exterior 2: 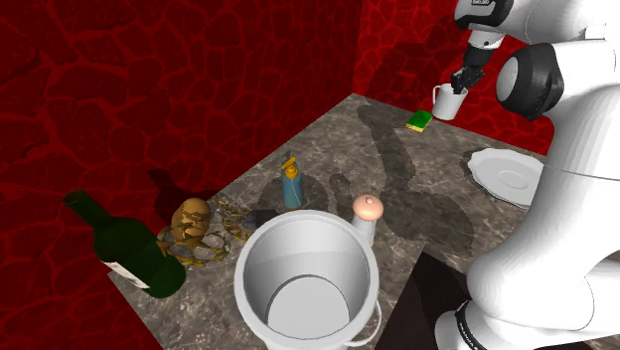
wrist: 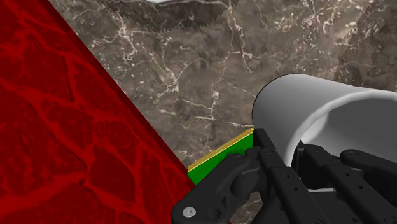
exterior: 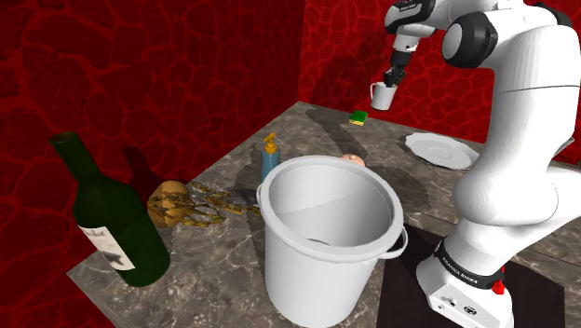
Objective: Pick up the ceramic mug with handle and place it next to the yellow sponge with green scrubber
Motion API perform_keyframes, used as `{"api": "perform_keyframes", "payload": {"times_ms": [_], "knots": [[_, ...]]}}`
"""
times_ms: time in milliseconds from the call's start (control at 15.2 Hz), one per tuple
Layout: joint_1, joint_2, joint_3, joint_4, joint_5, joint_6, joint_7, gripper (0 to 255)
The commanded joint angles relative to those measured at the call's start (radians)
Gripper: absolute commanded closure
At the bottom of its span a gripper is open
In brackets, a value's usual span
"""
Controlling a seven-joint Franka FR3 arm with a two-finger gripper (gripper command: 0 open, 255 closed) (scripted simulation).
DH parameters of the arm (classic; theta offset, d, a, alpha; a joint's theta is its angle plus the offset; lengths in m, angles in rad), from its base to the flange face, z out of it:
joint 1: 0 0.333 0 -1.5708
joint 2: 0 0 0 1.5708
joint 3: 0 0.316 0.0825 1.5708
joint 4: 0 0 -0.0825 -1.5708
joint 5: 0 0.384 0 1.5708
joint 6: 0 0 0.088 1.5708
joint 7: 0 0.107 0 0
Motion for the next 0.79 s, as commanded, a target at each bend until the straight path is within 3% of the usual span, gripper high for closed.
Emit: {"api": "perform_keyframes", "payload": {"times_ms": [0, 726], "knots": [[0.001, 0.005, 0.001, -0.019, 0.001, 0.025, -0.002, 255], [0.007, 0.022, 0.005, -0.142, 0.009, 0.163, -0.015, 255]]}}
